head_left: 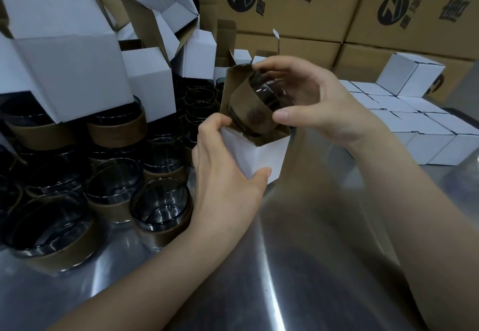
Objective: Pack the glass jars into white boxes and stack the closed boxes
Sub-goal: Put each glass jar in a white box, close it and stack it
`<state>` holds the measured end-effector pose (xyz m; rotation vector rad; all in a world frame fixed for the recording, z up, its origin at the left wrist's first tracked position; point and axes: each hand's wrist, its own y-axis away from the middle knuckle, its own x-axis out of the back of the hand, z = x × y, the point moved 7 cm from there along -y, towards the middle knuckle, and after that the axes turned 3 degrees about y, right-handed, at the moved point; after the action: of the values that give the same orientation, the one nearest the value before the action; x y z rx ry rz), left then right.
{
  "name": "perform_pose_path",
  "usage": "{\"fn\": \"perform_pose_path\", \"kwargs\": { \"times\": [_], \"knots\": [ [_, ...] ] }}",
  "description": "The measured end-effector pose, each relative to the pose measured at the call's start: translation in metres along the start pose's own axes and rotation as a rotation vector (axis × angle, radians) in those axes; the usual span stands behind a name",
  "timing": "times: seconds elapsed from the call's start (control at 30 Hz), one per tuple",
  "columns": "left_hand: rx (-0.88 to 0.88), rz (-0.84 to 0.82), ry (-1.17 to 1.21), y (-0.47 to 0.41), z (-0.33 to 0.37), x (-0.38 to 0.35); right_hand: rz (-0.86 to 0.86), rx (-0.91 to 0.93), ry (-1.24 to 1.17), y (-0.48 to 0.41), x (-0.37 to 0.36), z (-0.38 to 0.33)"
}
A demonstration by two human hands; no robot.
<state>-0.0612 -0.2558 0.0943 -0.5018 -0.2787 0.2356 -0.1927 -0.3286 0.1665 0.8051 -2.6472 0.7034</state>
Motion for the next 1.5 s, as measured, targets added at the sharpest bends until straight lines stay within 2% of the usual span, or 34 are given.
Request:
{"fn": "perform_pose_path", "kwargs": {
  "times": [0.23,0.57,0.67,1.0,1.23,1.5],
  "knots": [
    [-0.032,-0.02,-0.001,0.001,0.001,-0.003,-0.059,-0.089,0.164,0.007,0.005,-0.005],
    [-0.093,-0.054,-0.052,0.0,0.002,-0.006,-0.182,-0.196,0.642,0.009,-0.003,-0.015],
    [-0.11,-0.07,-0.055,0.001,0.004,-0.007,-0.208,-0.223,0.702,0.007,-0.007,-0.018],
    [-0.113,-0.136,-0.029,0.002,0.007,-0.01,-0.431,-0.317,0.951,-0.01,-0.018,-0.022],
    [-0.083,-0.15,-0.017,0.002,0.004,-0.01,-0.567,-0.34,1.204,-0.023,-0.031,-0.02],
    [-0.053,-0.152,-0.029,0.002,-0.001,-0.011,-0.701,-0.288,1.347,-0.027,-0.048,-0.013]
  ]
}}
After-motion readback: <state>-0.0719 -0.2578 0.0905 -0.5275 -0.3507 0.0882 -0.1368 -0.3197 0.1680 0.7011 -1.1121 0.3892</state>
